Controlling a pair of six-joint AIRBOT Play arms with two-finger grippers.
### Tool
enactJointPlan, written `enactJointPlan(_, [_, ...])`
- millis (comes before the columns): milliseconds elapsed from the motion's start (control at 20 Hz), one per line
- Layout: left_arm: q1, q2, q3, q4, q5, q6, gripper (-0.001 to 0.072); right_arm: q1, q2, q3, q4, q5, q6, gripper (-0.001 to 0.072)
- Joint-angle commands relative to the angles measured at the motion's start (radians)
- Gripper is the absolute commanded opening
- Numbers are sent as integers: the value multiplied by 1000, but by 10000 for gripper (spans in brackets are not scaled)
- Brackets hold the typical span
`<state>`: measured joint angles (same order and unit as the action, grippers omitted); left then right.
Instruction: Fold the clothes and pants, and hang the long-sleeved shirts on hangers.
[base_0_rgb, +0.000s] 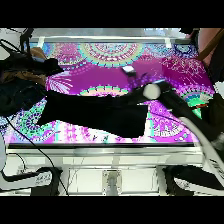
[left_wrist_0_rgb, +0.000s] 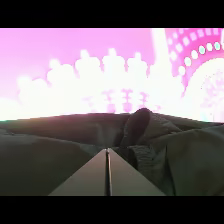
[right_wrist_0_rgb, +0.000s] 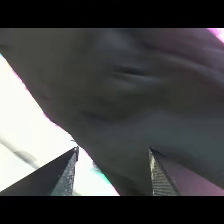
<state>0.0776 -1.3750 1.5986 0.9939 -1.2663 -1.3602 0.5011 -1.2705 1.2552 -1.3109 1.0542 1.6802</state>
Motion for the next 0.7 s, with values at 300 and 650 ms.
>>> enactJointPlan(300, [2,1,0,1,-11,0,9,-650,215,-621,530,40,-252,706])
enactJointPlan(650, [1,1,0,0,-12,0,10,-713,-44,-681,850,-65,-561,694])
